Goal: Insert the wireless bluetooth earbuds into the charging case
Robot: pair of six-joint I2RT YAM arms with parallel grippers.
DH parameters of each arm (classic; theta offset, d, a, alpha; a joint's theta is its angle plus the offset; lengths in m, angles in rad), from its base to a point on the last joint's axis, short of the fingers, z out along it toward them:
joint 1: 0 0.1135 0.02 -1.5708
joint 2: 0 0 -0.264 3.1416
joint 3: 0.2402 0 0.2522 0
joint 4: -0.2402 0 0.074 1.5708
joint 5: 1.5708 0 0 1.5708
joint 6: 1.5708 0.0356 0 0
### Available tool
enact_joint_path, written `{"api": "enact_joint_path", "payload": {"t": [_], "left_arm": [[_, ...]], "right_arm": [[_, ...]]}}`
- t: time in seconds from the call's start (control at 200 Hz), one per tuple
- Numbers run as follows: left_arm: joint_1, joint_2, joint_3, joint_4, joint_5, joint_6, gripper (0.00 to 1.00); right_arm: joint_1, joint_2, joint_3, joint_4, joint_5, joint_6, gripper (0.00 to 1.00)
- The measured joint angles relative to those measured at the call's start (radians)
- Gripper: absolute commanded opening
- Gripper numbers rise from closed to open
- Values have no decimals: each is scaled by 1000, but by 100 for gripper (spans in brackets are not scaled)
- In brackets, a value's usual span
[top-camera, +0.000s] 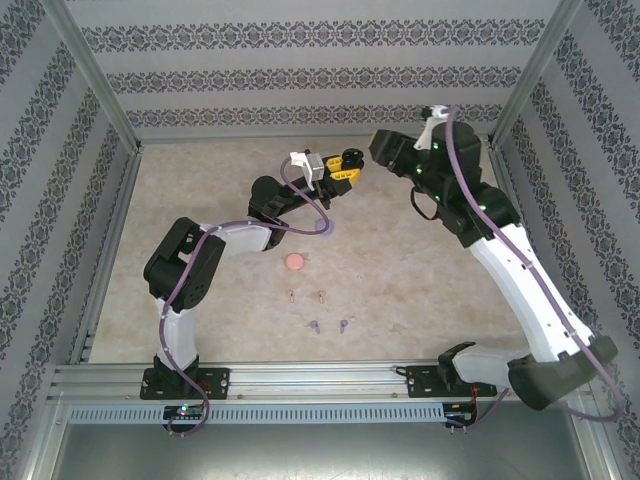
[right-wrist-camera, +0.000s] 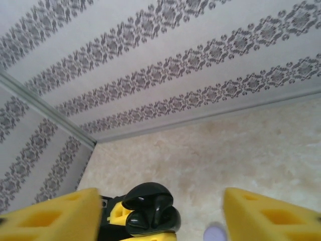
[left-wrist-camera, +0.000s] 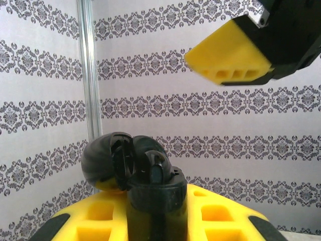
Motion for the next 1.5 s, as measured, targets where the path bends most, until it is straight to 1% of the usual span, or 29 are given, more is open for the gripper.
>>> {"api": "enact_joint_path", "payload": {"t": [0.05, 0.13, 0.19, 0.26, 0.53, 0.849, 1.194, 1.499], "left_arm": [[0, 0, 0, 0, 0, 0, 0], [0, 0, 0, 0, 1, 0, 0], [0, 0, 0, 0, 8, 0, 0], [0, 0, 0, 0, 12, 0, 0], [0, 0, 0, 0, 19, -8, 0], [0, 0, 0, 0, 22, -19, 0], [-9, 0, 0, 1, 34, -20, 0], [-11, 5, 1, 7, 34, -20, 0]], "right_arm": [[-17, -12, -15, 2, -15, 19, 31], [-32, -6, -42, 5, -40, 34, 17], [-35, 11, -63, 4, -63, 52, 10], [-35, 42, -78, 3, -91, 64, 6], [-35, 116, -85, 6, -138, 77, 5], [-35, 173, -55, 5, -138, 71, 5], [-35, 192, -3, 3, -127, 45, 5], [-25, 171, -20, -2, -127, 43, 5]]}}
